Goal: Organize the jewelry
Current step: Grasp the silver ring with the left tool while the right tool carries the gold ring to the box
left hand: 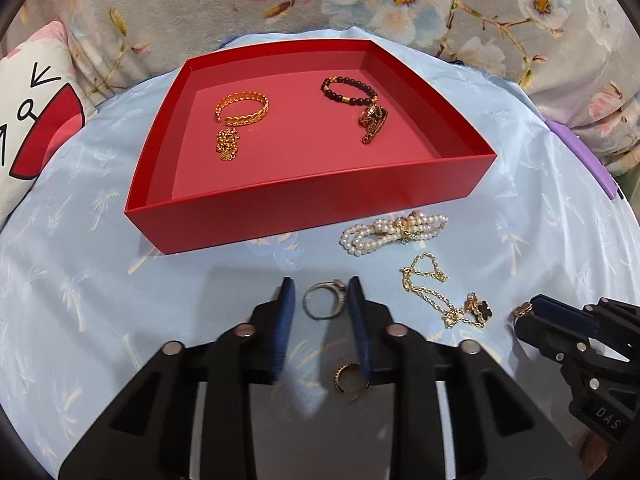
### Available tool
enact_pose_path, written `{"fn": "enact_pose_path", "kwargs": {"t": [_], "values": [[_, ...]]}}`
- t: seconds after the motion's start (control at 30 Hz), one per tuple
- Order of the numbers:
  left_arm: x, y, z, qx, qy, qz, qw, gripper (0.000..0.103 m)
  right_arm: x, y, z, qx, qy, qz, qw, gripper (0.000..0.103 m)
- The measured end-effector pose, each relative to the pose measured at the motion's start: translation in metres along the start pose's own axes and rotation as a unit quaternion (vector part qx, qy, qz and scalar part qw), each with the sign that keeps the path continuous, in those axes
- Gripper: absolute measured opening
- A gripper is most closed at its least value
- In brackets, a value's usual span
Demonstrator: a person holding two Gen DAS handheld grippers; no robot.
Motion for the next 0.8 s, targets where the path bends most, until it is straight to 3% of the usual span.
{"fn": "enact_pose_path", "kwargs": {"t": [0.5, 0.8], "values": [[0.029, -0.001, -0.004, -0.005, -0.008, -0.018, 0.9998, 0.020, 0.018, 0.016, 0.002, -0.002, 0.013, -0.030, 0.999, 0.019], [0.069, 0.043, 0.019, 0.001, 0.024, -0.084, 0.9962, 0.021, 0.031, 0.082, 0.015, 0.026, 0.020, -0.077, 0.996, 0.019]]}}
Point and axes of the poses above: each gripper's, at about its wrist camera, not at the fingertips, and x roughly against the way its jaws point, z to its left, y to its top, the point moved 1 cm from there along -x, roughly the way its jaws point, and after that the axes turned 2 degrees about -x, right-handed, at the moved point
